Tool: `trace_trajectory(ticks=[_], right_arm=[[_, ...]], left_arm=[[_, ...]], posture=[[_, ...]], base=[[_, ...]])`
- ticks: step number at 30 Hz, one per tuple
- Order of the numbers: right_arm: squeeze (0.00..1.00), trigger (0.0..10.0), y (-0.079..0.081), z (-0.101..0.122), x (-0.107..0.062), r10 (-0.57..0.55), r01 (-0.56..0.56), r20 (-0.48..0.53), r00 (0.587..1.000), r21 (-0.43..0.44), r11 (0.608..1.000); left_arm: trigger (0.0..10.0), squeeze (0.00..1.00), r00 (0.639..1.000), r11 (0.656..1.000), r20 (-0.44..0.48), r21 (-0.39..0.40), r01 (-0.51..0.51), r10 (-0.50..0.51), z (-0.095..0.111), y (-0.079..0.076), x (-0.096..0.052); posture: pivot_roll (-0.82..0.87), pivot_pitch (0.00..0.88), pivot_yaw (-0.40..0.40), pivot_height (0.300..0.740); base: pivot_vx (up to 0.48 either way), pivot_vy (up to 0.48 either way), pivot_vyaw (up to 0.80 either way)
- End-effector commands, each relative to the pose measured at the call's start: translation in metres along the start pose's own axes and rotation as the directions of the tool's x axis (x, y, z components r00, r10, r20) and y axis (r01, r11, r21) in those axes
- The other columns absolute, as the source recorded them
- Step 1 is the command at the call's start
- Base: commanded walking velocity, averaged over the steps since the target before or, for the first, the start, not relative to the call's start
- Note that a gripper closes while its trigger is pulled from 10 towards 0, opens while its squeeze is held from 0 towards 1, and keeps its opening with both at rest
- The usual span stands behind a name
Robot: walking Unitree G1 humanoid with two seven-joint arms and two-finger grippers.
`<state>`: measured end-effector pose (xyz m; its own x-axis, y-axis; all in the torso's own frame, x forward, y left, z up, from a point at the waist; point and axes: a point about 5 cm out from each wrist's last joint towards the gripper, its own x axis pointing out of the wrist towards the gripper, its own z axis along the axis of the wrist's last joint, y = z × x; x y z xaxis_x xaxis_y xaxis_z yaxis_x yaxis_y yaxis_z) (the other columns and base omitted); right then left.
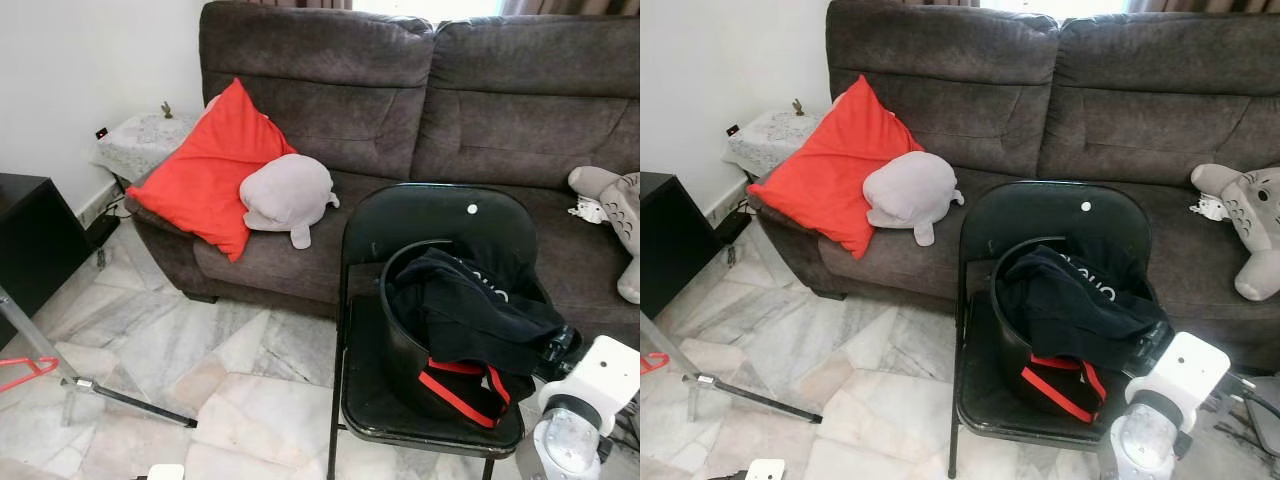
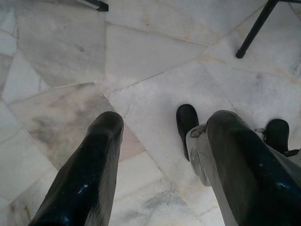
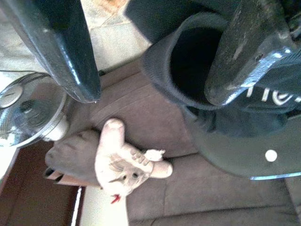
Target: Hang hanger
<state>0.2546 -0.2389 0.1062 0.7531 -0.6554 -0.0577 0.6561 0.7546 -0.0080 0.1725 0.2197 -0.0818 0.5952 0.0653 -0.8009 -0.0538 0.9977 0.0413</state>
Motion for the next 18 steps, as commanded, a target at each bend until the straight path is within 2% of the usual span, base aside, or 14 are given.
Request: trace_trajectory(ticks=[1,7,12,18], right_arm=[[0.00,10.0,0.001,-0.002,0.002,0.009,-0.009,-0.018,1.000,0.000,1.000],[0.00,10.0,0.004,-0.004,0.003,0.019,-0.019,-0.031,0.999,0.000,1.000],[0.00,10.0,0.000,-0.010,-0.004,0.010,-0.011,-0.062,0.998,-0.013,1.000],[0.00,10.0,-0.012,-0.022,-0.008,-0.070,0.070,-0.130,0.989,-0.007,0.998]], left_arm=[[10.0,0.00,1.000,1.000,-0.026,0.009,-0.002,0.002,-0.005,0.004,-0.001],[10.0,0.00,1.000,1.000,-0.026,0.007,-0.002,0.002,-0.005,0.004,-0.001],[10.0,0.00,1.000,1.000,-0.025,0.005,-0.001,0.001,-0.005,0.003,-0.001],[10.0,0.00,1.000,1.000,-0.025,0.008,-0.001,0.002,-0.005,0.003,-0.001]], posture=[[-0.09,0.053,0.074,0.740],[-0.09,0.055,0.071,0.740],[-0.09,0.055,0.072,0.740],[-0.09,0.056,0.073,0.740]], base=[[0.000,0.000,0.00],[0.000,0.000,0.00],[0.000,0.000,0.00],[0.000,0.000,0.00]])
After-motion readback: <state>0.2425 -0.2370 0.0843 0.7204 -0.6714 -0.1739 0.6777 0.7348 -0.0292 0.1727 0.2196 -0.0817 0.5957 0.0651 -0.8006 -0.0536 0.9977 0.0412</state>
